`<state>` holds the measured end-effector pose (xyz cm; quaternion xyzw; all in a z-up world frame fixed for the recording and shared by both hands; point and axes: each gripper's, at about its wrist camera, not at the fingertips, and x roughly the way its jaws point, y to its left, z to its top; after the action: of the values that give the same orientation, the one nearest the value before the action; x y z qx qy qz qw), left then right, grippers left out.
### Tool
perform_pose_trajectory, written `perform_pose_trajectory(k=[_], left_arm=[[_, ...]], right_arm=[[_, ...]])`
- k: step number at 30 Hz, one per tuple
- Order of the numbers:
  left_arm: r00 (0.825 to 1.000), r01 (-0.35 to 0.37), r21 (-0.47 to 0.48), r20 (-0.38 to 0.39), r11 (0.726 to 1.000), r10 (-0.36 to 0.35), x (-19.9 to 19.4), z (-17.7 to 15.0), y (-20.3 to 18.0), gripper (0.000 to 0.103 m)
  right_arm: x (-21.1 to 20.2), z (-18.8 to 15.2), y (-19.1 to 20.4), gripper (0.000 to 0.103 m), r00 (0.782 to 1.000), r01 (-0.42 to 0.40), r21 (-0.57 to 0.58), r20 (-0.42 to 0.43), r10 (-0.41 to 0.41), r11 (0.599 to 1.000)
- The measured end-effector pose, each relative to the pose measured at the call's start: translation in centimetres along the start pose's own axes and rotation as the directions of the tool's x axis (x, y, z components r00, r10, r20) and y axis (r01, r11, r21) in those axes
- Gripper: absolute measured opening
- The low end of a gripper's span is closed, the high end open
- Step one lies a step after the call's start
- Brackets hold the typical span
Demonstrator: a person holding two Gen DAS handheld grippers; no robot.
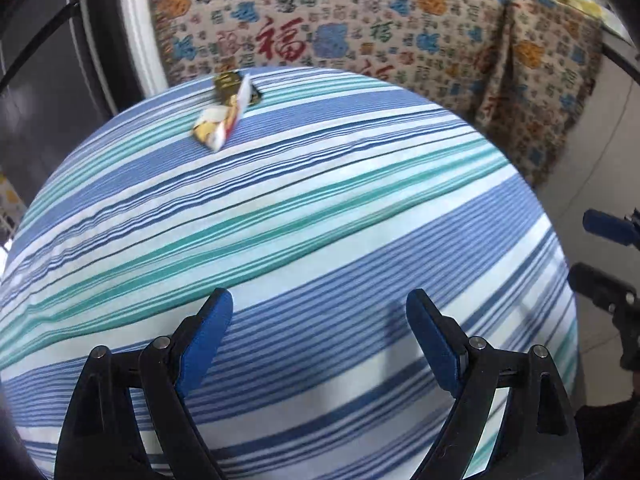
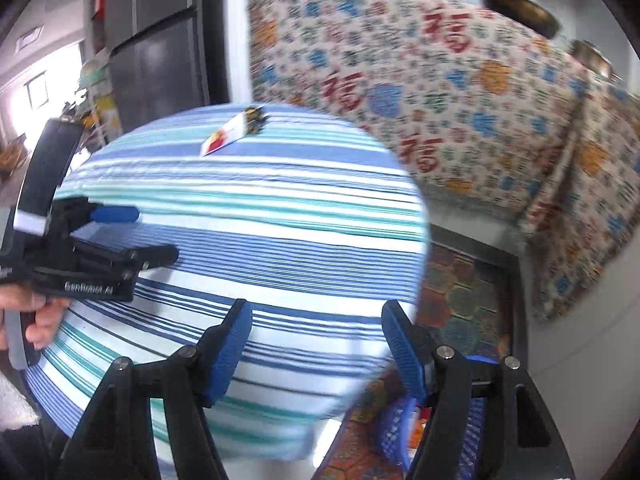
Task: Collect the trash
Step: 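Move both tools back over the table toward the last wrappers, then grasp the white paper wrapper with the left tool while the right tool grasps the gold foil wrapper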
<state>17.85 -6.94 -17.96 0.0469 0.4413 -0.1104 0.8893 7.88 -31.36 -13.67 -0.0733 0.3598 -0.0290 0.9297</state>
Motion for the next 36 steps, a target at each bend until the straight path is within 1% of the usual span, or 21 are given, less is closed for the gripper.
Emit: perform_pose_trajectory(k=[1, 3, 5, 7, 8, 10, 14, 17, 18, 19, 21, 23, 26, 29, 32, 33, 34, 35, 36], left_arm=[[1.000, -0.011, -0.013, -0.009, 1.000, 0.011, 0.4, 0.0, 0.9, 0.090], [0.999, -0.037, -0.017, 0.003, 0.999, 0.037, 0.7, 0.1, 2.0, 0.090], [1.000, -0.030, -0.023, -0.001, 0.999, 0.030, 1.0, 0.4, 2.9, 0.092], [0.999, -0.030, -0.012, -0.014, 0.999, 0.030, 1.6, 0.8, 3.1, 0.100], [0.999, -0.029, -0.007, -0.020, 1.000, 0.029, 1.7, 0.9, 3.1, 0.102], [1.000, -0.015, 0.005, -0.025, 1.000, 0.015, 2.3, 1.3, 3.4, 0.103], [1.000, 0.003, 0.027, -0.023, 1.000, -0.002, 2.6, 2.1, 3.4, 0.103], [1.000, 0.003, 0.029, -0.025, 1.000, -0.003, 3.1, 2.8, 3.7, 0.103], [1.000, 0.000, 0.028, -0.026, 1.000, 0.000, 3.2, 3.2, 3.9, 0.101], [1.000, 0.001, 0.025, -0.024, 1.000, 0.000, 3.3, 3.8, 4.2, 0.091], [1.000, 0.016, 0.027, -0.027, 1.000, -0.015, 3.6, 5.3, 4.7, 0.079], [1.000, 0.026, 0.024, -0.015, 0.999, -0.026, 3.8, 7.3, 5.1, 0.078], [0.999, 0.002, 0.015, 0.039, 1.000, -0.003, 4.4, 10.3, 5.5, 0.077], [0.998, 0.000, 0.016, 0.056, 1.000, -0.001, 6.0, 12.8, 5.2, 0.073], [0.998, -0.019, 0.040, 0.057, 0.999, 0.016, 7.6, 13.7, 4.6, 0.060], [0.998, -0.028, 0.050, 0.056, 0.998, 0.025, 8.0, 13.8, 4.3, 0.051], [0.998, -0.041, 0.062, 0.057, 0.997, 0.038, 8.4, 13.9, 4.1, 0.039], [0.997, -0.055, 0.070, 0.057, 0.996, 0.051, 8.7, 13.9, 4.0, 0.032], [0.997, -0.065, 0.074, 0.056, 0.995, 0.061, 9.0, 13.9, 4.0, 0.018]], right_arm=[[1.1, 0.4, 1.2, 0.069, 1.000, -0.007, -0.010, -0.015, 0.007, 1.000], [3.2, 1.0, 2.9, 0.069, 0.999, -0.016, -0.020, -0.045, 0.015, 1.000], [5.0, 1.5, 4.4, 0.069, 0.997, -0.026, -0.027, -0.071, 0.024, 0.999], [6.2, 1.8, 5.2, 0.069, 0.995, -0.042, -0.035, -0.092, 0.038, 0.999], [6.4, 2.1, 5.3, 0.069, 0.996, -0.048, -0.025, -0.080, 0.046, 0.999], [7.0, 2.5, 5.4, 0.069, 0.994, -0.063, -0.008, -0.091, 0.062, 0.998], [7.6, 2.8, 5.3, 0.077, 0.995, -0.062, 0.004, -0.076, 0.062, 0.998], [8.1, 3.1, 5.2, 0.082, 0.996, -0.057, 0.012, -0.062, 0.057, 0.998], [8.2, 3.2, 5.2, 0.082, 0.997, -0.055, 0.015, -0.059, 0.056, 0.998], [8.4, 3.3, 5.2, 0.083, 0.997, -0.053, 0.016, -0.060, 0.054, 0.998], [8.5, 3.4, 5.1, 0.083, 0.997, -0.052, 0.016, -0.059, 0.053, 0.999], [8.5, 3.4, 5.2, 0.083, 0.997, -0.052, 0.015, -0.058, 0.053, 0.999], [8.5, 3.4, 5.2, 0.083, 0.997, -0.053, 0.015, -0.058, 0.053, 0.999], [8.5, 3.5, 5.3, 0.083, 0.997, -0.051, 0.016, -0.058, 0.052, 0.999], [8.5, 3.5, 5.3, 0.083, 0.997, -0.051, 0.017, -0.058, 0.051, 0.999], [8.5, 3.5, 5.3, 0.083, 0.997, -0.050, 0.016, -0.058, 0.051, 0.999], [8.5, 3.5, 5.3, 0.083, 0.997, -0.050, 0.016, -0.058, 0.051, 0.999], [8.5, 3.5, 5.3, 0.083, 0.997, -0.049, 0.016, -0.058, 0.050, 0.999], [8.5, 3.5, 5.3, 0.083, 0.997, -0.049, 0.016, -0.057, 0.050, 0.999]])
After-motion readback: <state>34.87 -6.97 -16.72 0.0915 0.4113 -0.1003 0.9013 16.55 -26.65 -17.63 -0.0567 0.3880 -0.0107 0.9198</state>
